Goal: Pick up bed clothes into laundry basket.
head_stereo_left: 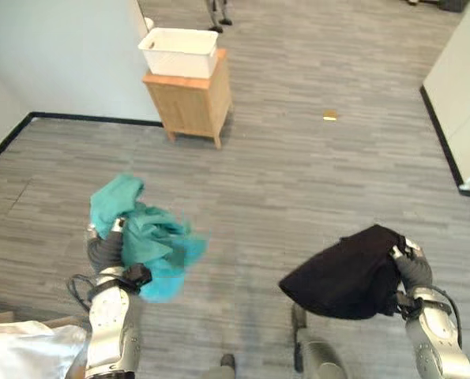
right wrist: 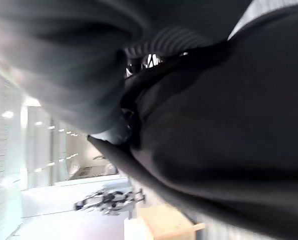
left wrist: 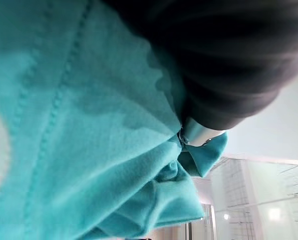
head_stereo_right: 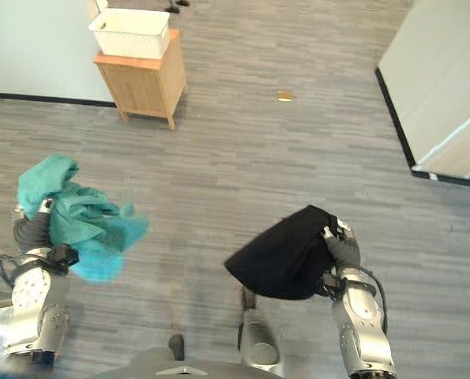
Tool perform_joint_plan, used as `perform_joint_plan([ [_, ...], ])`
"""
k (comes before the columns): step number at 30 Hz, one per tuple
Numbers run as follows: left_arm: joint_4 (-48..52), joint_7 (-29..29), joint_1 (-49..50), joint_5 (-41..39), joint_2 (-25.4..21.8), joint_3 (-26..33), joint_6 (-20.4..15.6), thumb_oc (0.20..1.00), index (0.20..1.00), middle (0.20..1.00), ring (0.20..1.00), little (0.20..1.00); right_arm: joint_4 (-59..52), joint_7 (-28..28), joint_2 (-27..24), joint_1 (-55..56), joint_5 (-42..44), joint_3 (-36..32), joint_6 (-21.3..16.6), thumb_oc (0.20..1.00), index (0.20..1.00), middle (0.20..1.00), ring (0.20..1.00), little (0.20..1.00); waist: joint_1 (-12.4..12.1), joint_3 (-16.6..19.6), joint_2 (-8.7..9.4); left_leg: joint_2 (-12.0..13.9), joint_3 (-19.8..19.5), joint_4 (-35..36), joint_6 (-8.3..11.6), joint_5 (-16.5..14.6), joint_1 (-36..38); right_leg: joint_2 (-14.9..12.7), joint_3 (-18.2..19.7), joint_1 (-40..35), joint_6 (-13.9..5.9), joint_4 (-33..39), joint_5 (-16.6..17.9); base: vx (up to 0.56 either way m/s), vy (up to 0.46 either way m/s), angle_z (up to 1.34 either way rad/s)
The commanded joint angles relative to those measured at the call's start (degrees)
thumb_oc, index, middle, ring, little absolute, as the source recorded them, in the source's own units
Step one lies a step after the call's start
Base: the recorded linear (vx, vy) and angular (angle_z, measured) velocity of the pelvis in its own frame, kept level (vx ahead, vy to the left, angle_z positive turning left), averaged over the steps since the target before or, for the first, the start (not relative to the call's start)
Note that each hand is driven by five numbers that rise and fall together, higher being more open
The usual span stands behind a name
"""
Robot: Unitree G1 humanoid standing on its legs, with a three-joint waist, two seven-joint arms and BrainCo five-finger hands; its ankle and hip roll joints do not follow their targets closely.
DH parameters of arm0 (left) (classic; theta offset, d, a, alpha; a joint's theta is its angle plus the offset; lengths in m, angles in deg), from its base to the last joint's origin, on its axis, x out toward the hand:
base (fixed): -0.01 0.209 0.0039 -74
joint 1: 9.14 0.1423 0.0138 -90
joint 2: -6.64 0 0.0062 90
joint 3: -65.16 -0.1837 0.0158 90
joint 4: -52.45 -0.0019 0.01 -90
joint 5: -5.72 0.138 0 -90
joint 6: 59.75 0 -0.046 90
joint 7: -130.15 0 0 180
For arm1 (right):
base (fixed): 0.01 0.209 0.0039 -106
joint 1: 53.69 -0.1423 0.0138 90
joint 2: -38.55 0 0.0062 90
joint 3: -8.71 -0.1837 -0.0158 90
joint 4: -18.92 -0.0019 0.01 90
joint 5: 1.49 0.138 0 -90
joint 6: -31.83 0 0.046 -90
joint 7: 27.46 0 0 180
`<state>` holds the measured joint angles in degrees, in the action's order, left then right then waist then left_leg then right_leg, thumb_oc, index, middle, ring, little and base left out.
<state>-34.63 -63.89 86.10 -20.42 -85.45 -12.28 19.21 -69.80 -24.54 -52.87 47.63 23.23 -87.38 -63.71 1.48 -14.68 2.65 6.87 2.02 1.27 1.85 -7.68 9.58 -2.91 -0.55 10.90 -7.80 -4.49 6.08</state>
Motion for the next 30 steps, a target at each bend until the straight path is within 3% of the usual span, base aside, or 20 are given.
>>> perform_joint_plan([
  [1, 5.73, 0.90, -2.25, 1.57, -4.30, 2.31, -4.09, 0.200, 0.200, 0.200, 0.200, 0.200, -5.22, -1.53, -1.91, -2.14, 0.09, -1.47, -3.86, 0.200, 0.200, 0.200, 0.200, 0.200, 1.26, 1.53, 1.03, -5.72, -0.10, -4.10, -1.80, -0.46, -2.77, -4.75, -0.30, 2.07, -1.79, -1.60, -1.62, 0.27, -0.165, 0.23],
  [4, 5.55, 0.98, -4.49, -0.23, -3.46, 1.23, -4.71, 0.200, 0.200, 0.200, 0.200, 0.200, -5.46, -1.56, -3.75, -3.26, 0.81, -2.40, -4.36, 0.200, 0.200, 0.200, 0.200, 0.200, 1.85, 2.42, 0.19, -2.87, -2.16, -5.67, 0.13, 0.41, -2.12, -3.54, -2.37, 1.78, -0.09, -4.69, -4.11, 0.36, -0.308, 0.39],
  [5, 5.42, 0.83, -6.02, -0.39, -3.71, 0.16, -4.63, 0.200, 0.200, 0.200, 0.200, 0.200, -5.31, -0.77, -4.69, -3.53, 1.17, -2.98, -5.08, 0.200, 0.200, 0.200, 0.200, 0.200, 1.94, 2.48, 0.05, -0.78, -1.38, -9.95, 2.01, 3.10, -3.81, -3.14, -4.20, 0.23, 1.11, -5.12, -6.03, 0.20, -0.249, 0.50],
  [6, 5.35, 0.80, -6.17, -0.38, -3.69, 0.09, -4.65, 0.200, 0.200, 0.200, 0.200, 0.200, -5.22, -0.78, -4.73, -3.61, 1.20, -3.05, -5.16, 0.200, 0.200, 0.200, 0.200, 0.200, 2.27, 2.45, -0.10, -0.61, -1.85, -10.52, 2.18, 2.89, -4.25, -3.09, -4.65, 0.17, 1.25, -5.09, -6.09, 0.21, -0.340, 0.77],
  [7, 5.27, 1.11, -7.41, -1.29, -3.64, -1.08, -4.76, 0.200, 0.200, 0.200, 0.200, 0.200, -5.01, 0.01, -5.60, -3.89, 1.67, -3.20, -5.52, 0.200, 0.200, 0.200, 0.200, 0.200, 2.15, 1.47, 0.87, 1.01, -0.24, -19.08, 3.31, 6.76, -8.41, -3.38, -6.48, -2.37, 2.92, -4.74, -7.38, 0.07, -0.173, 0.84],
  [10, 5.09, 1.43, -7.69, -1.91, -3.45, -1.55, -4.91, 0.200, 0.200, 0.200, 0.200, 0.200, -4.73, 0.05, -5.88, -3.94, 2.07, -3.30, -5.81, 0.200, 0.200, 0.200, 0.200, 0.200, 2.31, 0.77, 1.22, 1.88, -0.03, -23.38, 3.45, 8.26, -11.08, -3.35, -7.97, -3.95, 3.78, -3.91, -7.71, 0.07, -0.177, 0.56],
  [11, 4.18, 1.42, -7.54, -3.35, -2.84, -2.54, -4.59, 0.200, 0.200, 0.200, 0.200, 0.200, -4.58, 0.77, -6.14, -3.73, 1.80, -3.35, -5.82, 0.200, 0.200, 0.200, 0.200, 0.200, 2.62, 0.37, 1.93, 5.35, 4.36, -24.10, 3.10, 10.80, -12.94, -3.56, -10.07, -6.15, 4.31, -2.55, -8.49, 0.11, -0.151, 0.11],
  [13, 3.18, 1.95, -7.39, -4.23, -2.26, -3.37, -4.17, 0.200, 0.200, 0.200, 0.200, 0.200, -4.66, 1.32, -5.84, -3.46, 1.57, -3.16, -5.48, 0.200, 0.200, 0.200, 0.200, 0.200, 2.48, 0.86, 1.84, 7.52, 8.71, -18.15, 3.61, 11.11, -14.21, -4.13, -11.49, -8.47, 3.80, -0.41, -9.00, 0.18, -0.092, 0.53],
  [15, 2.39, 2.11, -6.71, -4.42, -1.77, -3.83, -3.97, 0.200, 0.200, 0.200, 0.200, 0.200, -5.11, 0.84, -5.66, -3.39, 1.73, -2.74, -5.72, 0.200, 0.200, 0.200, 0.200, 0.200, 1.04, 1.19, 1.47, 4.81, 7.77, -12.82, 3.89, 9.56, -16.06, -4.11, -11.86, -10.29, 3.14, 1.25, -9.21, 0.15, 0.007, 0.70],
  [16, 2.40, 2.11, -6.72, -4.42, -1.77, -3.84, -3.97, 0.200, 0.200, 0.200, 0.200, 0.200, -5.12, 0.84, -5.66, -3.39, 1.73, -2.76, -5.72, 0.200, 0.200, 0.200, 0.200, 0.200, 1.07, 1.31, 1.53, 4.67, 7.80, -12.49, 3.80, 9.94, -16.15, -4.20, -11.89, -10.13, 3.14, 1.40, -8.95, 0.09, 0.041, 0.15],
  [18, 3.24, 3.33, -3.99, -4.05, -1.13, -4.34, -3.43, 0.200, 0.200, 0.200, 0.200, 0.200, -5.16, 0.46, -6.29, -2.95, -0.61, -2.92, -4.74, 0.200, 0.200, 0.200, 0.200, 0.200, 0.23, 1.73, 0.23, 2.24, 5.68, -8.07, 4.01, 9.61, -14.62, -4.22, -11.49, -10.40, 2.56, 0.87, -9.41, 0.13, 0.155, -0.47],
  [23, 2.06, 3.92, -3.57, -2.99, -1.79, -4.21, -3.04, 0.200, 0.200, 0.200, 0.200, 0.200, -4.10, 0.19, -2.45, -1.08, -1.99, -1.51, -4.46, 0.200, 0.200, 0.200, 0.200, 0.200, 1.82, 3.89, -0.66, -1.43, 7.65, 3.22, 2.27, 10.50, -8.69, -4.55, -9.03, -9.35, 0.50, 4.74, -5.89, 0.05, 0.202, -0.40],
  [30, 1.02, 3.57, -1.69, -3.89, -1.20, -4.05, -3.40, 0.200, 0.200, 0.200, 0.200, 0.200, -2.04, -0.98, -2.05, -1.06, -1.98, 0.73, -4.07, 0.200, 0.200, 0.200, 0.200, 0.200, 2.61, 5.63, 0.24, -2.62, 10.26, 3.37, 0.85, 9.07, -7.11, -5.34, -6.03, -8.63, -0.89, 5.04, -4.25, 0.02, 0.104, -0.27],
])
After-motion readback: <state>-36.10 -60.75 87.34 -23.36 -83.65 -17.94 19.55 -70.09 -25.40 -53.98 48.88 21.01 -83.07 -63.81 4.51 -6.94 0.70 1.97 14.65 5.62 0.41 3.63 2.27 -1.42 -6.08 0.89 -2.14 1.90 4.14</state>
